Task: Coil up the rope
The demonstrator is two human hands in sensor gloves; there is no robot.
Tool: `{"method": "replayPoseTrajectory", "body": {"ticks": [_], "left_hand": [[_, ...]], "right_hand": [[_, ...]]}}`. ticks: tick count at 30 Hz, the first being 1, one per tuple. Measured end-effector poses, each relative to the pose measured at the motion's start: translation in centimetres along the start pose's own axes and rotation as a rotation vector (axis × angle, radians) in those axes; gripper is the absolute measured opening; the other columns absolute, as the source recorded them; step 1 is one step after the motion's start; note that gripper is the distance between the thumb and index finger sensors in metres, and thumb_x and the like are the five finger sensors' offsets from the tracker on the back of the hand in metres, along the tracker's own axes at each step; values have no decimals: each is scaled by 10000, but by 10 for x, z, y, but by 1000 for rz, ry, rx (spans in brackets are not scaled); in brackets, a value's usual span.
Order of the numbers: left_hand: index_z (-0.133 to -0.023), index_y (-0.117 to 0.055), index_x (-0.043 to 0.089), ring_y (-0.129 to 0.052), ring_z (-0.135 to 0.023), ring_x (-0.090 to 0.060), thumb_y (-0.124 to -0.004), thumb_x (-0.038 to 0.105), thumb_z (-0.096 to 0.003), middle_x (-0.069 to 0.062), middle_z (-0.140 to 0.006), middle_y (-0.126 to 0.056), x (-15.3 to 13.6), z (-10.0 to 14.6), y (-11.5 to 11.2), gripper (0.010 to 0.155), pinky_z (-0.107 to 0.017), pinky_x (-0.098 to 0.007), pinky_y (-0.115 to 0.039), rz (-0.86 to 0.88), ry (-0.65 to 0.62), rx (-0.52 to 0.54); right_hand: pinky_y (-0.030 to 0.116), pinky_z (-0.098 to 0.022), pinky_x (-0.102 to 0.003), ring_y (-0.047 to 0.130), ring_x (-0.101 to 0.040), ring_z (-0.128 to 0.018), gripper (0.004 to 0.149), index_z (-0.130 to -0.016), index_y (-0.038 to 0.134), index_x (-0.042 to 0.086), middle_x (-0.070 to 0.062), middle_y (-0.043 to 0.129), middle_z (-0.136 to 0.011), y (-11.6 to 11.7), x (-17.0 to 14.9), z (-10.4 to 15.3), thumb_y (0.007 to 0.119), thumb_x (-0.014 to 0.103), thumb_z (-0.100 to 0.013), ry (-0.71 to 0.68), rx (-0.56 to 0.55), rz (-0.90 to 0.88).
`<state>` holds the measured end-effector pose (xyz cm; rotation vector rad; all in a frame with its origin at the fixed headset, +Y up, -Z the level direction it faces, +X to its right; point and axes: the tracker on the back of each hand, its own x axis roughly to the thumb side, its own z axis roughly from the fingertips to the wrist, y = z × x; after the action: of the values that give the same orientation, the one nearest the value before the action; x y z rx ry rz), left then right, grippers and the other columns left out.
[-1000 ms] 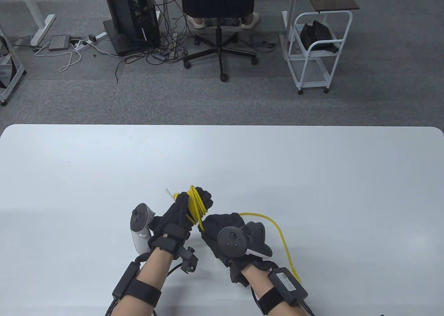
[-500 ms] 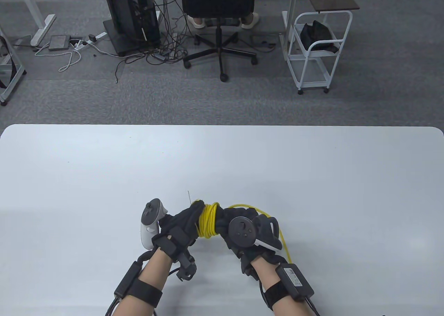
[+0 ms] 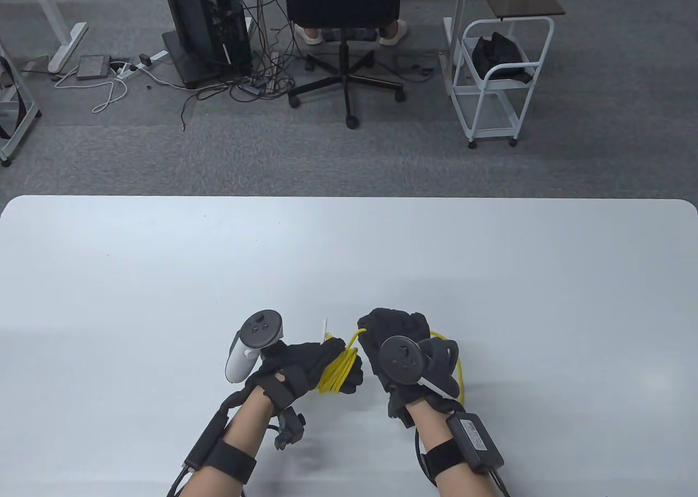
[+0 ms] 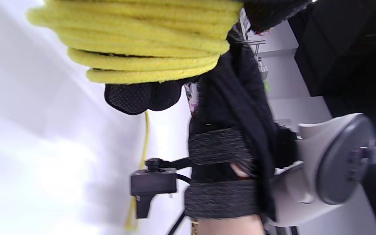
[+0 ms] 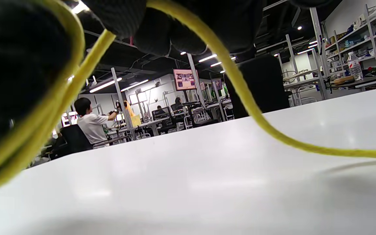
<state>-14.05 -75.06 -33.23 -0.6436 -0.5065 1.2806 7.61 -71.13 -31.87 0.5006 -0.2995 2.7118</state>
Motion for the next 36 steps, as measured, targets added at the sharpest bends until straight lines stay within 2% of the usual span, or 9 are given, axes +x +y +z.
{"method": "replayPoseTrajectory", "body": {"ticks": [5, 11, 18, 25, 36], "left_hand": [[-967, -838, 96, -1011, -735, -346, -500, 508, -632, -216, -889, -974, -3, 2, 4, 629, -595, -405, -770, -59, 45, 80], [-995, -799, 71, -975, -773, -373, -479, 508, -628, -240, -927, -930, -5, 5, 6, 654, -612, -423, -745, -24, 43, 185], [-1020, -764, 59, -952, -801, -380, -465, 519, -626, -250, -957, -896, -7, 9, 8, 675, -627, -428, -729, 44, 36, 232], [-1029, -748, 64, -951, -807, -368, -483, 526, -626, -239, -964, -890, -6, 12, 10, 667, -630, -419, -730, 82, 30, 322], [-1016, -748, 105, -979, -794, -317, -578, 488, -632, -192, -948, -917, -5, 22, 22, 568, -625, -389, -757, 144, -35, 492]], "right_hand": [[495, -653, -739, 737, -461, -867, 404, -934, 716, 165, -169, 699, -1006, 0, 8, 2, 703, 367, -584, -18, -32, -60], [496, -652, -738, 729, -462, -872, 416, -949, 706, 154, -179, 681, -1017, 5, 30, 4, 698, 357, -586, -90, -35, -129], [500, -651, -734, 737, -463, -860, 434, -961, 694, 129, -189, 676, -1015, 7, 39, 7, 693, 352, -589, -124, -39, -91], [501, -652, -733, 743, -457, -856, 435, -957, 700, 133, -186, 685, -1009, 9, 47, 9, 694, 361, -587, -173, -37, -48], [500, -653, -735, 775, -444, -833, 423, -927, 744, 141, -170, 739, -976, 20, 61, 11, 699, 384, -585, -253, 45, 7]]}}
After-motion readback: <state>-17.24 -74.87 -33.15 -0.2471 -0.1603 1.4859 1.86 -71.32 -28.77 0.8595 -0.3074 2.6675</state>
